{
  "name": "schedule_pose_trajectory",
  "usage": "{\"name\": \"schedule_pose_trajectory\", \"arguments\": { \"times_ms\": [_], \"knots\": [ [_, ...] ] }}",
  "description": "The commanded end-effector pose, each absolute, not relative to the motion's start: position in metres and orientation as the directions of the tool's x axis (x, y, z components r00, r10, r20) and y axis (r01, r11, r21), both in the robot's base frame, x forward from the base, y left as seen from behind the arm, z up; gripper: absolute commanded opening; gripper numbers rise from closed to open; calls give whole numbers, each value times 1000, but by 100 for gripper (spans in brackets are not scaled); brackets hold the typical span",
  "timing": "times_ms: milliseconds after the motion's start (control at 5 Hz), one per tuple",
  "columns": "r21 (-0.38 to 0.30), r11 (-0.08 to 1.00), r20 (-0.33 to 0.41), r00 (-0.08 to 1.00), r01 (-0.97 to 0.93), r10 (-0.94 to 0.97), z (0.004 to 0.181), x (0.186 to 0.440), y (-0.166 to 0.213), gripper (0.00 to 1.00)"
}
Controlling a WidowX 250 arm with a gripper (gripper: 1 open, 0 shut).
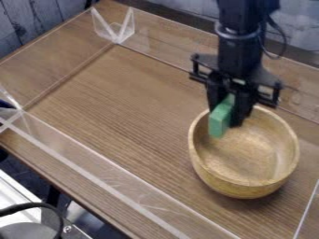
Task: Put the green block in the brown bowl
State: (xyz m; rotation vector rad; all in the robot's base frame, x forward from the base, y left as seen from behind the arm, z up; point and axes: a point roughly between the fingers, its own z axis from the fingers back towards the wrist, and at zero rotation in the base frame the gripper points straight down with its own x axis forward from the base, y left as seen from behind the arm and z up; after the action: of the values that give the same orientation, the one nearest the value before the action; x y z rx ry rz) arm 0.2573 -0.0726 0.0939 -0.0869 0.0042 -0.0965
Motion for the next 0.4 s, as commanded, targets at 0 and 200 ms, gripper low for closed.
{"name": "schedule_pose_trajectory", "arguments": {
  "times_ms": [0, 200],
  "knots": [
    [-96, 988, 55, 992, 119, -114, 100, 260, -90, 0],
    [-98, 987, 42, 992, 126, -123, 91, 258, -103, 0]
  ]
}}
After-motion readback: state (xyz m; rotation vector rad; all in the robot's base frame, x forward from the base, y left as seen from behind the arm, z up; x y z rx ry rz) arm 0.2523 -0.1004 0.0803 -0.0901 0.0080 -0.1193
